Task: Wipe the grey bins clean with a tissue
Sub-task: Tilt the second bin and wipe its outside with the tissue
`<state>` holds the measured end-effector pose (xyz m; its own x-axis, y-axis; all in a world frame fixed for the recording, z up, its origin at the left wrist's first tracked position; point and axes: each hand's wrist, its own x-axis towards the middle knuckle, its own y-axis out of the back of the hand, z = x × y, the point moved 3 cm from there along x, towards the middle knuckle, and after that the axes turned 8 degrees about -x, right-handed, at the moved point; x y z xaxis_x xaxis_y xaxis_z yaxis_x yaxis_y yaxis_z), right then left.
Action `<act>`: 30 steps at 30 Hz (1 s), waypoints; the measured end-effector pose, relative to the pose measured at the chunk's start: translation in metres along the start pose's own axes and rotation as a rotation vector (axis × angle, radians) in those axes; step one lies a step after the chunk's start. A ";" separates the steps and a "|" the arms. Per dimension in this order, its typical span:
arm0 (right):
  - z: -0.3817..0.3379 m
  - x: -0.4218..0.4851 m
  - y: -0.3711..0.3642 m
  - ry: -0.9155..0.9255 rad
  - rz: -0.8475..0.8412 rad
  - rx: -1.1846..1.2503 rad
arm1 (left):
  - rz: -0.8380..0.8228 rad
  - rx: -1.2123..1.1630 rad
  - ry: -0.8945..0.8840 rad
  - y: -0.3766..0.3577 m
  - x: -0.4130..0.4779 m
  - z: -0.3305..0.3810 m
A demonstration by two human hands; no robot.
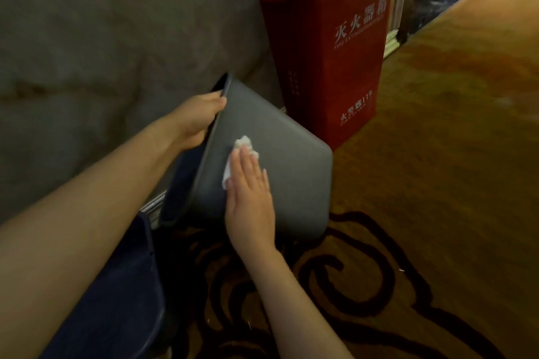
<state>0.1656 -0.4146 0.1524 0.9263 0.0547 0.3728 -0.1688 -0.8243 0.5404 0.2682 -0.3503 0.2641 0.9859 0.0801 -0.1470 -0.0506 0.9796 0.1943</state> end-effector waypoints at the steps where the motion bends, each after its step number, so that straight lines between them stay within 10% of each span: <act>1: 0.010 0.003 0.000 -0.050 0.000 -0.008 | -0.019 0.073 0.013 0.005 -0.007 -0.006; 12: 0.125 -0.044 0.002 -0.779 0.245 0.128 | 0.042 0.548 -0.078 0.017 -0.037 -0.035; 22: 0.122 -0.069 0.003 -1.061 0.277 0.151 | 0.165 0.812 -0.247 0.002 -0.041 -0.028; 30: 0.040 -0.060 -0.001 -0.745 0.308 0.090 | 0.211 0.803 -0.320 0.008 -0.060 -0.041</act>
<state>0.1238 -0.4393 0.0991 0.8292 -0.5454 -0.1225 -0.4543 -0.7852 0.4208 0.2017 -0.3396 0.2344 0.9722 0.0710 0.2231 -0.2273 0.5160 0.8259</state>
